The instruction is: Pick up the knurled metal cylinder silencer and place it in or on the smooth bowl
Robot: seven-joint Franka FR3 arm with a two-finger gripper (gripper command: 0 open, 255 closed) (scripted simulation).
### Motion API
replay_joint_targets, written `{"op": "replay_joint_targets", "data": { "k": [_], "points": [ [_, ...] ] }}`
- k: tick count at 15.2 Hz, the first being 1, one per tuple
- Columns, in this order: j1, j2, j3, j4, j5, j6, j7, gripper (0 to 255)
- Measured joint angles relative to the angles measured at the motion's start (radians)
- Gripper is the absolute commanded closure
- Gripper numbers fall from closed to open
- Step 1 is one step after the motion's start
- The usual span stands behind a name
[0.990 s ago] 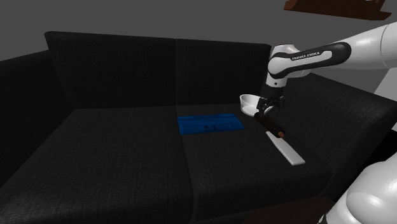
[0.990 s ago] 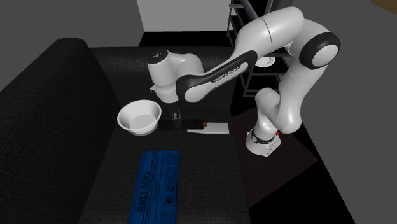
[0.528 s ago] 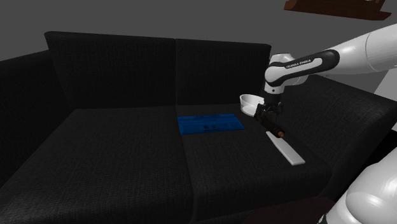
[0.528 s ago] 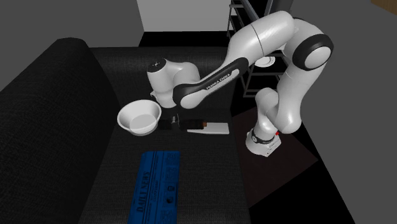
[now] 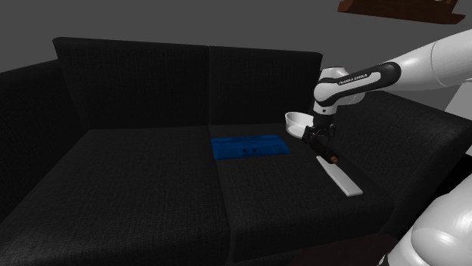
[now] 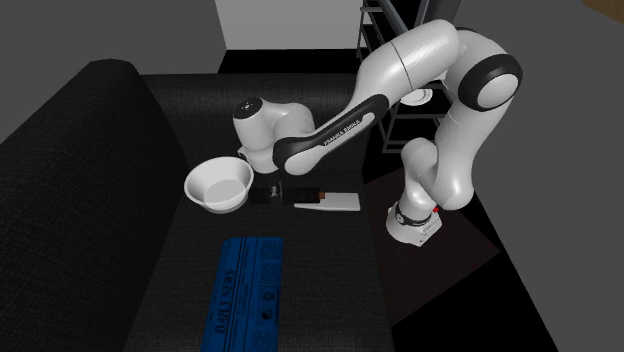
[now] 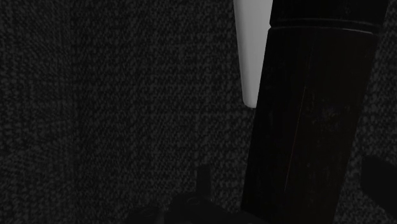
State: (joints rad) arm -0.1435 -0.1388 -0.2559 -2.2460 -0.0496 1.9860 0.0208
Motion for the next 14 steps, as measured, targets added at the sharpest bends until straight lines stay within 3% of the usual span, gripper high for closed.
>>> {"op": "replay_joint_targets", "data": {
  "k": [1,14],
  "points": [
    [0.000,0.000,0.000,0.000,0.000,0.000,0.000,255],
    [0.000,-0.011,0.001,0.015,-0.002,-0.029,0.001,255]
  ]
}}
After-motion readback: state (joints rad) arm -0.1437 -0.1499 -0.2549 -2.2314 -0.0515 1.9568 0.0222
